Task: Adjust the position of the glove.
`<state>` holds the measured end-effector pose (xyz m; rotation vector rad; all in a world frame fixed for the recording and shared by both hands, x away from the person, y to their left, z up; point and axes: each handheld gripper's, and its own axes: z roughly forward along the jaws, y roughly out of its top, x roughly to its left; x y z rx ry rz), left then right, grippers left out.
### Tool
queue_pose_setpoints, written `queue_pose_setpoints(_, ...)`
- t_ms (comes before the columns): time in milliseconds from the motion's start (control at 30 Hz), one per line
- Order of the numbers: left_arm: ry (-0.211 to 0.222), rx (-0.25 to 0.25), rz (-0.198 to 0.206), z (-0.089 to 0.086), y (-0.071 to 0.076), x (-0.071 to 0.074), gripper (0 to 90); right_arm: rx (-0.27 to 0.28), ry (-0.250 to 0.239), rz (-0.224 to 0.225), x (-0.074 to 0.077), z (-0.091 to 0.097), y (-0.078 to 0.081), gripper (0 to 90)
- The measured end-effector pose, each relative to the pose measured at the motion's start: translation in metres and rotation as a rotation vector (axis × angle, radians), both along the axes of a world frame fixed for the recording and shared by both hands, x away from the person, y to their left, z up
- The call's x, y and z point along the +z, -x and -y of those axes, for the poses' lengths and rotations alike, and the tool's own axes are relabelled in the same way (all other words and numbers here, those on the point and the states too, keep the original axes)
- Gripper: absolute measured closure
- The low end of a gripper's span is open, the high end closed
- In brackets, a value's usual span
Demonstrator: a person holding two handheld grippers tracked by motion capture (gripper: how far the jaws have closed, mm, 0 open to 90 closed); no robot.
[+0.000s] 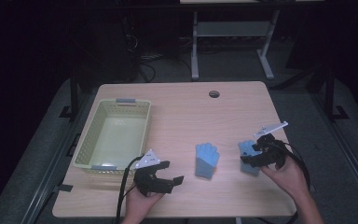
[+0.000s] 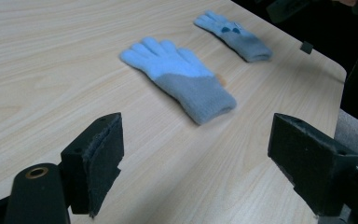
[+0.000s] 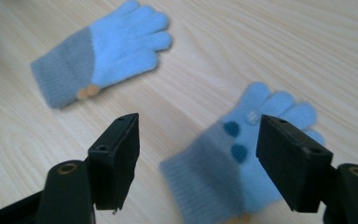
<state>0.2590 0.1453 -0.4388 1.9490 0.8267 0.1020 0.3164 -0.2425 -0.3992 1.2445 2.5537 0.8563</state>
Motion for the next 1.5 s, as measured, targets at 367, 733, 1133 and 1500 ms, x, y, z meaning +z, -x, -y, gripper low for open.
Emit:
queue_pose_setpoints(367,0.011,0.007,0.003,-0.002,-0.001,0.000,18.1,-0.058,0.044,-0.078,-0.015,0.012,-0.026,36.9)
queue_pose_setpoints(733,0.013,0.016,0.005,0.000,0.001,-0.001,18.1,-0.068,0.109,-0.135,-0.031,0.015,-0.032,48.3)
queue_pose_setpoints(1133,0.012,0.015,0.001,0.001,0.001,-0.002,18.1,-0.051,0.185,-0.179,-0.042,0.008,-0.035,54.4)
queue_pose_setpoints(1500,0.020,0.020,-0.001,-0.002,0.000,-0.002,18.1,-0.061,0.214,-0.174,-0.043,0.002,-0.034,58.1)
